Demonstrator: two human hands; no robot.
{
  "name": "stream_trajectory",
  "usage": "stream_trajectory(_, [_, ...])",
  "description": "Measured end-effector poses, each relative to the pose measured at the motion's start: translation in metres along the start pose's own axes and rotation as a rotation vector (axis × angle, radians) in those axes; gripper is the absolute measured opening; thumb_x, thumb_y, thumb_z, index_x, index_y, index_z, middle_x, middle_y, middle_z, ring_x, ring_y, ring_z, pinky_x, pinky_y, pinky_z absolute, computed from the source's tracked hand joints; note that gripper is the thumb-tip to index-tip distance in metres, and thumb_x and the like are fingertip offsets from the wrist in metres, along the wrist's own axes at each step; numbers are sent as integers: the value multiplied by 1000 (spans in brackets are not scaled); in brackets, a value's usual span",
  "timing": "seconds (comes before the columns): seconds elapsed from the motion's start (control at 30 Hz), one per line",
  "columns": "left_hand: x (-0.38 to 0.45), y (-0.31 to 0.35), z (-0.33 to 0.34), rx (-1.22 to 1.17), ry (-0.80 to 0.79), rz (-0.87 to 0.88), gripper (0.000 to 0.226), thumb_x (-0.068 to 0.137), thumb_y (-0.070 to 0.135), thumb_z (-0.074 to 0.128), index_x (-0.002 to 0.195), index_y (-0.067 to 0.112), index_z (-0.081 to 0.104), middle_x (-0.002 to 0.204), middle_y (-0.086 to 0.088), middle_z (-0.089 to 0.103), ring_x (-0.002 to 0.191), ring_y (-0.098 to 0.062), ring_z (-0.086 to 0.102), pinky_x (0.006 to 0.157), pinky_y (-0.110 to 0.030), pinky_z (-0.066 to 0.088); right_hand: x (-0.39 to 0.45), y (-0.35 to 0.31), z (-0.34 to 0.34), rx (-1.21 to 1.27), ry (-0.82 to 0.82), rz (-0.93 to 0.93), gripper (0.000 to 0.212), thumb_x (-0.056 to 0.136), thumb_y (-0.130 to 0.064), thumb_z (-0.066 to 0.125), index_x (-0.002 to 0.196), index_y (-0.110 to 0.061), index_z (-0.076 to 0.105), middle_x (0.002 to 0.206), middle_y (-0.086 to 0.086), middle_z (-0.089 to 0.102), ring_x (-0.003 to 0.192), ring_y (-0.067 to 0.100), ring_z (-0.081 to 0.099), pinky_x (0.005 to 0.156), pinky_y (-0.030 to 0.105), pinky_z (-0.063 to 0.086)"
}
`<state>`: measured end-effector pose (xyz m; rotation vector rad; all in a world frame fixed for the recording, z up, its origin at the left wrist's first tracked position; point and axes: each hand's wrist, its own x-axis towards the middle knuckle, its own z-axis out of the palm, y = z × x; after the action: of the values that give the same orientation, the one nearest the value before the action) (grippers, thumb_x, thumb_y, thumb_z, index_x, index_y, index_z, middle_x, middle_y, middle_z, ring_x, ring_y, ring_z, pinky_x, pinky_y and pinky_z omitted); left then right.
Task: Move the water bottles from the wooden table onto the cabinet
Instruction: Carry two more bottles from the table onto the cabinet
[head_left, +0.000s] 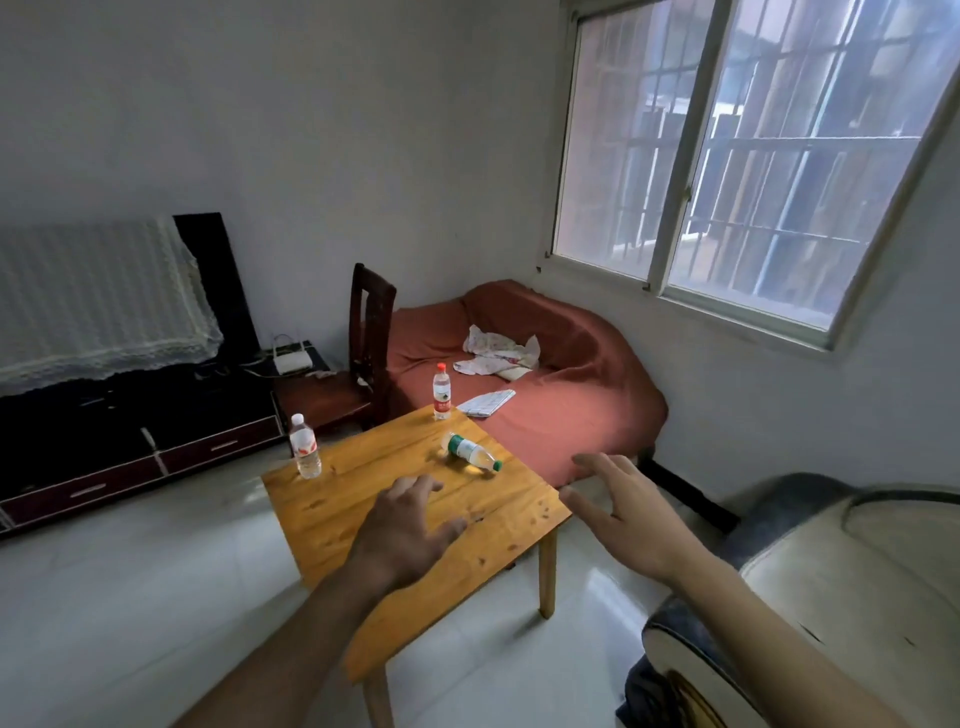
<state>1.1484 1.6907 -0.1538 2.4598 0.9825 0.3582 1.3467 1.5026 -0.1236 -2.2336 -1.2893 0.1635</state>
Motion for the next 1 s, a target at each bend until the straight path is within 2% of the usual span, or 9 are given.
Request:
stream_trajectory(0.17, [86, -21, 16, -48, -1, -32, 55, 88, 54, 61, 136, 30, 47, 141, 1, 46, 121, -19, 50, 94, -34, 51, 81, 26, 21, -30, -23, 7, 58, 92, -61, 49, 141, -29, 44, 134, -4, 49, 120, 14, 50, 100, 27, 40])
stream_trajectory(0.33, [174, -50, 28, -120, -18, -44, 55, 87, 56, 61, 135, 31, 48, 140, 1, 48, 118, -18, 52, 94, -34, 50, 163, 30, 48, -46, -88, 40, 58, 92, -61, 49, 141, -30, 44, 133, -1, 49, 111, 13, 55, 98, 29, 45])
stream_trajectory(0.47, [250, -70, 17, -113, 17, -35, 58, 88, 54, 63, 137, 27, 49, 139, 0, 49, 122, -19, 50, 95, -30, 46, 236, 30, 58, -83, -115, 35, 59, 91, -63, 48, 141, -33, 43, 136, -2, 48, 111, 16, 56, 97, 32, 47])
stream_trajectory(0.63, [311, -89, 15, -129, 14, -77, 58, 85, 58, 64, 133, 29, 51, 137, 2, 50, 115, -20, 55, 92, -33, 48, 303, 40, 78, -66, -124, 24, 56, 92, -57, 50, 141, -29, 44, 132, 2, 51, 111, 18, 54, 91, 27, 40])
stream_trajectory(0.73, [337, -104, 23, -124, -15, -128, 57, 85, 58, 62, 133, 31, 49, 138, 5, 48, 108, -19, 60, 92, -34, 49, 343, 51, 96, -50, -174, -5, 56, 93, -58, 48, 141, -30, 42, 138, 0, 49, 117, 17, 52, 91, 24, 38])
stream_trajectory(0.87, [370, -125, 37, -110, -20, -234, 57, 87, 58, 60, 135, 31, 47, 137, 6, 46, 108, -18, 59, 90, -33, 48, 403, 70, 119, -3, -220, -52, 53, 95, -53, 51, 141, -30, 43, 140, 0, 48, 123, 16, 50, 91, 22, 36])
stream_trajectory(1.0, [404, -136, 52, -86, -36, -356, 56, 88, 59, 58, 135, 31, 46, 137, 8, 45, 111, -18, 56, 95, -36, 49, 467, 101, 146, 35, -293, -108, 53, 95, -55, 50, 141, -28, 44, 139, 1, 49, 117, 15, 51, 91, 23, 40])
